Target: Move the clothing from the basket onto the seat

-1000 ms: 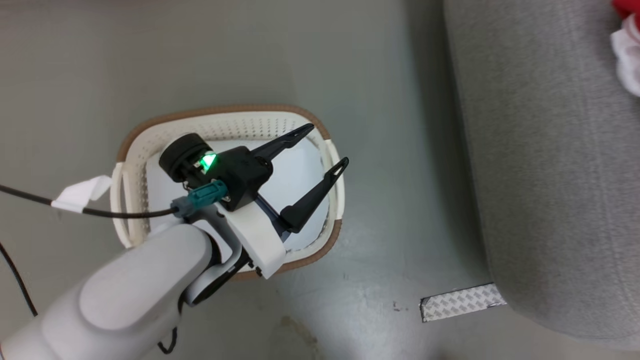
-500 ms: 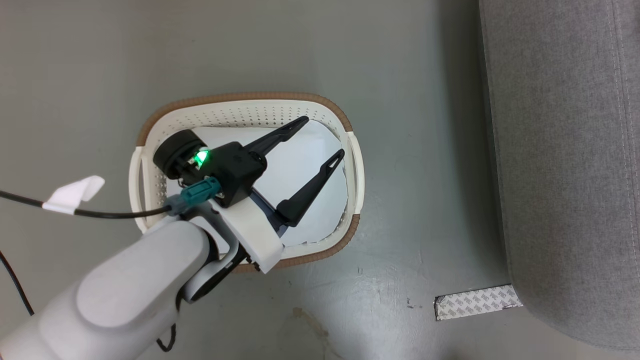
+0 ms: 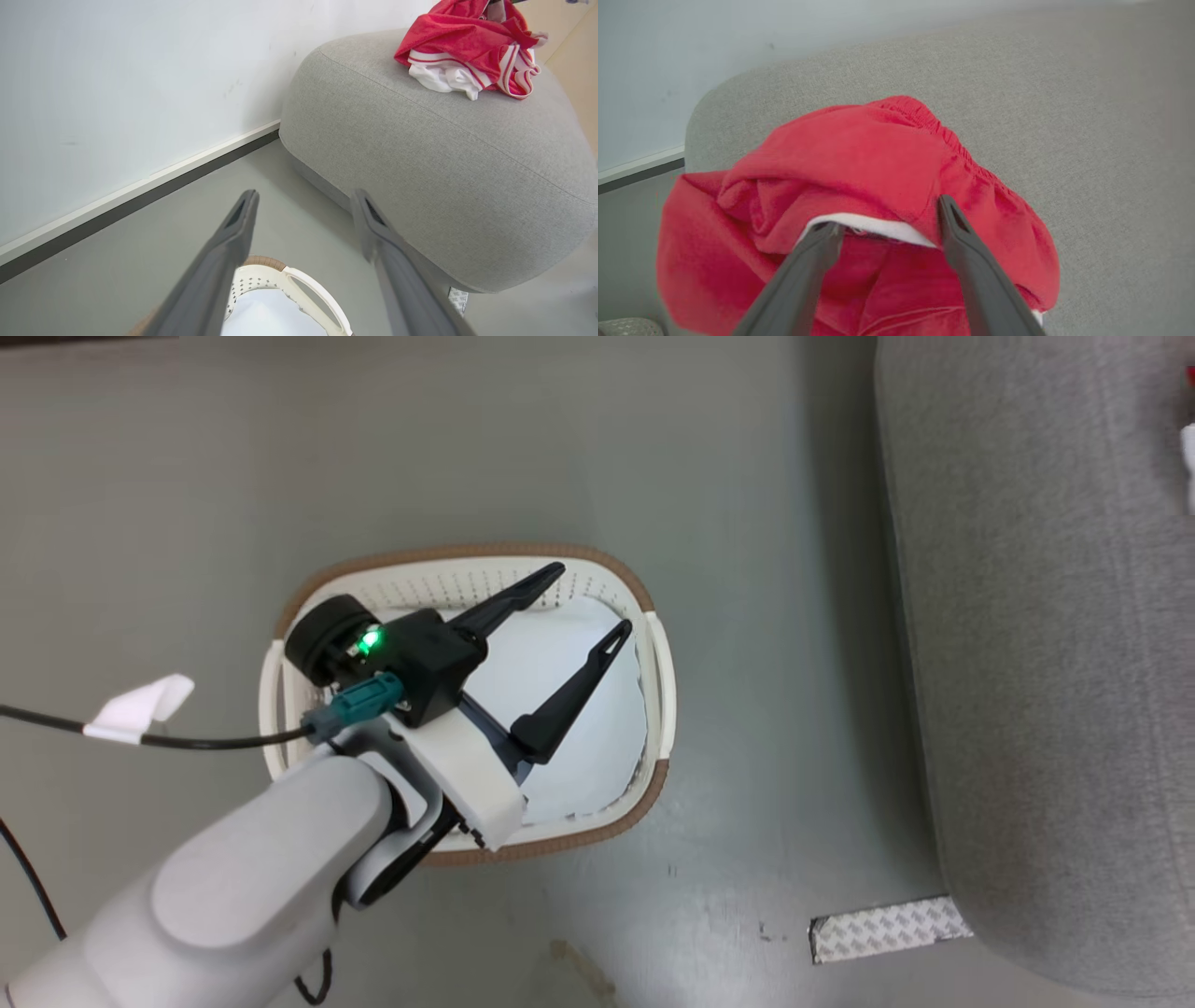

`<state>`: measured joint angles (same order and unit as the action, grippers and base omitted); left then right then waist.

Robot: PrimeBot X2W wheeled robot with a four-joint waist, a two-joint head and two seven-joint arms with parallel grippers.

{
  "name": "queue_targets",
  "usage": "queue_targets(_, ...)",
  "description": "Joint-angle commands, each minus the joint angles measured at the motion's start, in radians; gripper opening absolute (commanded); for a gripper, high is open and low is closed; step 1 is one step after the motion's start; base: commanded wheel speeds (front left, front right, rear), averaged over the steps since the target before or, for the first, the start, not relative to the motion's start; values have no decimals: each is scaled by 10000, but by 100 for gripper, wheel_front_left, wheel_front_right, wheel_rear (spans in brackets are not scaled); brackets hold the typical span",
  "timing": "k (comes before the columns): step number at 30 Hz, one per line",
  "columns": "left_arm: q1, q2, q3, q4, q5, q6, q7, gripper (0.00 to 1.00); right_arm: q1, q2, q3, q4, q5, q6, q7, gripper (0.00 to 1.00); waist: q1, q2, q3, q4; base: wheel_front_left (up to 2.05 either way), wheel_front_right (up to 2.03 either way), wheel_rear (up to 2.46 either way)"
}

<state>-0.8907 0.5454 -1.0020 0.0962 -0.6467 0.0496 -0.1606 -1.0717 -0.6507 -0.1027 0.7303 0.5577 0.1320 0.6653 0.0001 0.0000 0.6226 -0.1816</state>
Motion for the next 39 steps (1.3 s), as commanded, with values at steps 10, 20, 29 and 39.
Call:
queue_targets(10,1041,-217,307,746,-695,216,-673,100,1788,331,179,-2593,-533,-27,787,100,-1,0,-2331,-110,0,0,0)
queue_targets(20,2214,-136,1763,911,-1734,752,-1018,100,2819,93,990,-4235,-5,-27,-970,100,-1,0,-3835,135,0,0,0)
queue_targets(29,3900,-87,4105,344,-1745,1346,-1042,100,3614,293,2147,-4653,429,-27,-4112,100,-1,0,-4873,601,0,0,0)
queue_targets(39,6071,-382,6184,-26,-448,1954,-1042,100,5306,915,2677,-4843,-320,-27,-6133,100,-1,0,-5770,1055,0,0,0)
